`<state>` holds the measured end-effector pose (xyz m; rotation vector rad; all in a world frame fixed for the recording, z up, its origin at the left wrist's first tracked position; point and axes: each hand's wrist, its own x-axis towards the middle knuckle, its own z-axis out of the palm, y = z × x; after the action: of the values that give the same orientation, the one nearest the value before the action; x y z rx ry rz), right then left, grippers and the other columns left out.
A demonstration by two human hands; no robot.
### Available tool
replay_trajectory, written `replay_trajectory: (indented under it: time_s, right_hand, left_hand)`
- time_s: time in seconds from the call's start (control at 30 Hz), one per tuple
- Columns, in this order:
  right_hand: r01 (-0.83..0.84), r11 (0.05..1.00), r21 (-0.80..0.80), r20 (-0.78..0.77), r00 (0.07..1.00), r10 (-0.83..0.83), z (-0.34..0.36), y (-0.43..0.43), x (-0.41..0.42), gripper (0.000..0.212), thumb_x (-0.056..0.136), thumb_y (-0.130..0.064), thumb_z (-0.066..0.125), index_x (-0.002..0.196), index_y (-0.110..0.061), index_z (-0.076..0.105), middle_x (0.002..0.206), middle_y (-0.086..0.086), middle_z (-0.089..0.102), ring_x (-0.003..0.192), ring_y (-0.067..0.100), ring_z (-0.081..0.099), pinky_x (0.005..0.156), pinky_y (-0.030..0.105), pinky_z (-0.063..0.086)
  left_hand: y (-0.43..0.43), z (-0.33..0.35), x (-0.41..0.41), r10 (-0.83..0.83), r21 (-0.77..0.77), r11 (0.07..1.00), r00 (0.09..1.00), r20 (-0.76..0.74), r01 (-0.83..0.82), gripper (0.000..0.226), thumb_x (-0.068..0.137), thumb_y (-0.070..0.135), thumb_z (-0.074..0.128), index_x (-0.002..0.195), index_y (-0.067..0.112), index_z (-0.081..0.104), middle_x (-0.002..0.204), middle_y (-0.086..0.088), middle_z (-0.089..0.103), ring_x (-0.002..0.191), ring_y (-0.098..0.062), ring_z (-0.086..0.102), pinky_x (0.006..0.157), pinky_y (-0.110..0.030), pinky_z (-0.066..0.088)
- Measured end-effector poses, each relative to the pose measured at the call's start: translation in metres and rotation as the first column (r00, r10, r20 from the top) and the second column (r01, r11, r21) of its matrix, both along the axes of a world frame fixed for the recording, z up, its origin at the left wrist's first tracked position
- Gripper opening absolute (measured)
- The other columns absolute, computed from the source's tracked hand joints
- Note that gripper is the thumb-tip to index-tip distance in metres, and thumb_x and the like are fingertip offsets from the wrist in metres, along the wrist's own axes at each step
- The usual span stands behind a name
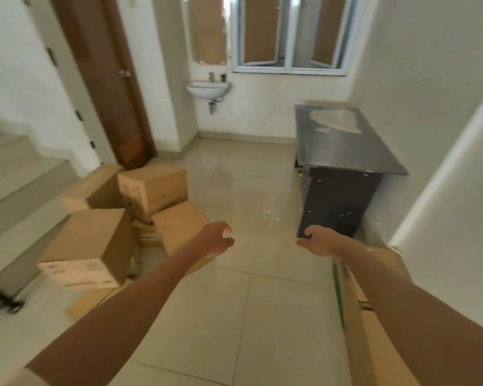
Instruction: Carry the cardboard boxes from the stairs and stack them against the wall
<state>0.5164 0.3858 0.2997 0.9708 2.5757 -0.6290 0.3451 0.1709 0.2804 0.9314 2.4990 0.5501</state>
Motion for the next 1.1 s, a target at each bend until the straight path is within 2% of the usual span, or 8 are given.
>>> replay_trajectory:
  time_s: [0.13,0.23,0.33,0.53,0.7,0.8,0.93,1.1]
  right_hand:
    - [-0.125,0.992,-0.013,-0.022,0.992,0.125,0.005,-0.046,-0.092,0.065,0.098,-0.049,0.044,0.149,-0.012,0.028,0.156,0.006,0.029,0.142,0.028,0.030,0.113,0.037,0.027]
    - [-0.190,0.981,-0.035,-0.048,0.981,0.188,0.008,-0.086,-0.163,0.066,0.096,-0.051,0.045,0.149,-0.017,0.028,0.154,0.005,0.032,0.141,0.026,0.033,0.112,0.038,0.029]
    - [-0.260,0.964,-0.055,-0.099,0.962,0.254,0.012,-0.123,-0.227,0.068,0.095,-0.053,0.045,0.150,-0.018,0.026,0.152,0.007,0.036,0.139,0.026,0.036,0.110,0.038,0.032]
    - [-0.371,0.927,-0.055,-0.140,0.922,0.361,0.016,-0.174,-0.317,0.070,0.095,-0.054,0.045,0.151,-0.016,0.024,0.155,0.006,0.032,0.139,0.026,0.037,0.108,0.038,0.034]
    - [-0.413,0.909,-0.060,-0.132,0.906,0.403,0.012,-0.192,-0.369,0.072,0.094,-0.055,0.046,0.151,-0.017,0.024,0.156,0.007,0.031,0.139,0.027,0.036,0.111,0.044,0.034]
    - [-0.457,0.888,-0.047,-0.115,0.886,0.449,0.008,-0.195,-0.398,0.071,0.096,-0.052,0.045,0.151,-0.014,0.023,0.157,0.007,0.028,0.141,0.027,0.032,0.112,0.043,0.032]
    - [-0.512,0.857,-0.062,-0.111,0.857,0.504,0.001,-0.193,-0.439,0.068,0.097,-0.049,0.045,0.151,-0.012,0.024,0.154,0.008,0.032,0.138,0.027,0.037,0.106,0.038,0.035]
    - [-0.529,0.843,-0.099,-0.115,0.848,0.518,-0.006,-0.174,-0.504,0.064,0.097,-0.048,0.046,0.149,-0.014,0.029,0.152,0.009,0.035,0.137,0.027,0.037,0.110,0.042,0.034]
  left_hand:
    - [-0.085,0.007,-0.063,0.151,-0.003,0.988,0.988,0.001,-0.151,0.042,0.094,0.028,0.055,0.132,0.012,0.050,0.138,-0.007,0.051,0.126,-0.024,0.048,0.100,-0.031,0.038]
    - [-0.145,0.014,-0.113,0.243,0.008,0.970,0.970,-0.010,-0.243,0.039,0.093,0.026,0.057,0.129,0.010,0.054,0.134,-0.007,0.055,0.121,-0.023,0.052,0.099,-0.030,0.040]
    - [-0.198,0.020,-0.156,0.332,0.012,0.943,0.942,-0.044,-0.332,0.036,0.095,0.020,0.054,0.130,0.008,0.054,0.135,-0.008,0.053,0.125,-0.024,0.048,0.099,-0.028,0.037]
    - [-0.276,0.015,-0.223,0.511,0.033,0.860,0.859,-0.032,-0.510,0.041,0.093,0.026,0.057,0.130,0.008,0.053,0.134,-0.011,0.053,0.123,-0.024,0.050,0.097,-0.031,0.039]
    - [-0.308,0.007,-0.256,0.592,0.044,0.805,0.806,-0.002,-0.591,0.040,0.091,0.024,0.060,0.127,0.006,0.054,0.131,-0.013,0.055,0.120,-0.026,0.052,0.097,-0.035,0.042]
    - [-0.315,-0.001,-0.272,0.623,0.043,0.781,0.782,0.016,-0.623,0.042,0.092,0.023,0.059,0.129,0.006,0.051,0.130,-0.014,0.055,0.119,-0.026,0.052,0.096,-0.035,0.043]
    - [-0.314,-0.011,-0.296,0.679,0.044,0.731,0.732,0.058,-0.681,0.047,0.092,0.020,0.059,0.134,0.005,0.044,0.131,-0.017,0.053,0.117,-0.029,0.053,0.092,-0.034,0.046]
    - [-0.310,-0.017,-0.336,0.738,0.028,0.671,0.670,0.082,-0.741,0.047,0.091,0.021,0.059,0.133,0.006,0.044,0.130,-0.017,0.053,0.115,-0.029,0.054,0.094,-0.036,0.048]
